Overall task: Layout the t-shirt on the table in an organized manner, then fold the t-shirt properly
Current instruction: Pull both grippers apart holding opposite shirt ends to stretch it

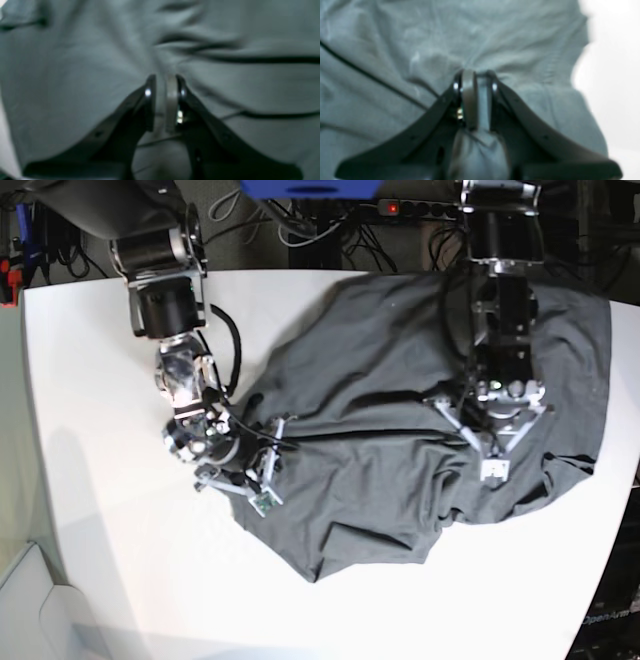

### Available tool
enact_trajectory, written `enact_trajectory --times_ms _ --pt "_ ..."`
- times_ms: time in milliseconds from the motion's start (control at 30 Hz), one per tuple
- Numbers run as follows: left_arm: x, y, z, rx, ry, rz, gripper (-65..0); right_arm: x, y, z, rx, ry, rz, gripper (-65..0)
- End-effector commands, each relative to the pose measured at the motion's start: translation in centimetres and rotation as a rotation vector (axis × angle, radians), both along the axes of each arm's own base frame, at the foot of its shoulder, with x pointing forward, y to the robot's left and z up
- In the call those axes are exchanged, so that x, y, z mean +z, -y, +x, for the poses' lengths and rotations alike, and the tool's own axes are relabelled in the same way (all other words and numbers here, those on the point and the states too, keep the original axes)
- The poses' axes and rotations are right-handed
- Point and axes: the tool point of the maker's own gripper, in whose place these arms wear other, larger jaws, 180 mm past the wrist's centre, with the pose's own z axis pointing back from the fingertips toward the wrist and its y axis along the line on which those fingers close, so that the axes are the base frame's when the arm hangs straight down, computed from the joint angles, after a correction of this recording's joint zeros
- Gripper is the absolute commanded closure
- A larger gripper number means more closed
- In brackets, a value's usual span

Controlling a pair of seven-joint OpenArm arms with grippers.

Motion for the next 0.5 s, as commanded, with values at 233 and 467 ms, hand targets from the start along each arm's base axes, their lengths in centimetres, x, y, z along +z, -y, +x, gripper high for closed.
enact_trajectory --times_ms 233,467 --pt "0.7 -1.4 0.7 0.001 0.028 0.032 -6.3 0.0 5.5 1.2 -0.137 -0.001 -0.005 -6.6" --pt "3.5 -3.1 3.1 0.049 0.104 0.032 -6.4 -2.0 13.0 -1.1 -0.292 -0.049 -0.034 -6.6"
